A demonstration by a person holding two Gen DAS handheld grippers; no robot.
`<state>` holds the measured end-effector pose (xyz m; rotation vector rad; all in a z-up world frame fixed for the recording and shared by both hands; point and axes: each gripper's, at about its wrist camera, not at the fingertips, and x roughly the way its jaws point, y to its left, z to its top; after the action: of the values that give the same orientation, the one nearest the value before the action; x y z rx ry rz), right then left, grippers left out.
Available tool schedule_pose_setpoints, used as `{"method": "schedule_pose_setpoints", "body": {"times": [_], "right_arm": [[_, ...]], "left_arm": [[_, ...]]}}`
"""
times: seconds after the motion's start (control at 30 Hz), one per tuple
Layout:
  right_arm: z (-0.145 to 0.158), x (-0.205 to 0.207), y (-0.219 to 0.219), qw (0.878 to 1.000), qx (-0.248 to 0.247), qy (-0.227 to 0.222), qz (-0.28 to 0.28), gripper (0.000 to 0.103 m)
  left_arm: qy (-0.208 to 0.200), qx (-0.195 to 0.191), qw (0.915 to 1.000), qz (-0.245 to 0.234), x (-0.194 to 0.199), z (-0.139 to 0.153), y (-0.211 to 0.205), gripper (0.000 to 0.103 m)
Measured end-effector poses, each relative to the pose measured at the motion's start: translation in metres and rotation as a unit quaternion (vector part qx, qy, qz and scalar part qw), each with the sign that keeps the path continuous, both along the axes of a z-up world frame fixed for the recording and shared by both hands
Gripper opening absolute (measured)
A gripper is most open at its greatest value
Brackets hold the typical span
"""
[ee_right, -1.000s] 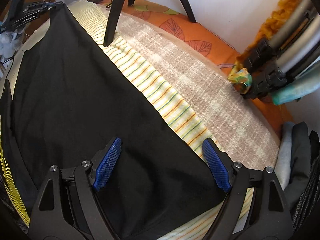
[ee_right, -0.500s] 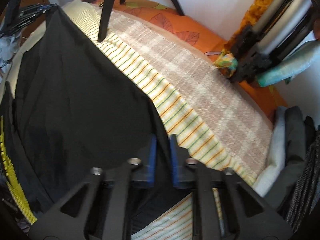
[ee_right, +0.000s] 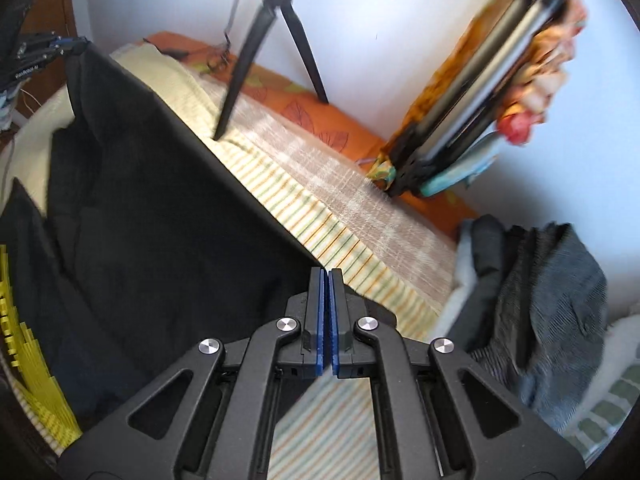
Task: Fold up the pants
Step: 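Close the left tool on the waistband while the right tool grasps the waistband, then lift the waistband with both tools and fold it over toward the leg hems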
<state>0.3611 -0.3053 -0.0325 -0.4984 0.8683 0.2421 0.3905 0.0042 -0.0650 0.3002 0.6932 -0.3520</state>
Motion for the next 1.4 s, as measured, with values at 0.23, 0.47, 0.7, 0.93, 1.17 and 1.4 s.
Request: {"method": "schedule_pose_setpoints", "body": {"times": [0.23, 0.47, 0.7, 0.93, 1.17, 1.4], "right_arm": [[0.017, -0.064, 0.012, 1.0, 0.008, -0.018, 0.006, 0.002], [-0.006, -0.055, 0.017, 0.999, 0.029, 0.038, 0.021, 0.016], [-0.027, 0.022, -0.019, 0.993, 0.096, 0.042, -0.049, 0.059], [-0.053, 0.066, 0.002, 0.997, 0.015, 0.064, 0.046, 0.059], [-0.085, 0.088, 0.014, 0.988, -0.043, 0.103, 0.11, 0.063], [-0.085, 0.084, 0.005, 0.988, 0.004, 0.114, 0.106, 0.042]], "left_arm": [[-0.001, -0.016, 0.9999, -0.005, -0.051, 0.014, 0.014, 0.003], [0.021, -0.022, 0.9995, -0.003, -0.084, -0.001, 0.02, 0.003], [0.05, -0.008, 0.9987, 0.003, -0.095, -0.028, 0.026, 0.003], [0.063, 0.006, 0.998, 0.003, -0.082, -0.039, 0.024, 0.003], [0.077, 0.021, 0.9968, -0.001, -0.07, -0.052, 0.018, 0.003], [0.077, 0.028, 0.9966, 0.001, -0.066, -0.057, 0.015, 0.003]]}}
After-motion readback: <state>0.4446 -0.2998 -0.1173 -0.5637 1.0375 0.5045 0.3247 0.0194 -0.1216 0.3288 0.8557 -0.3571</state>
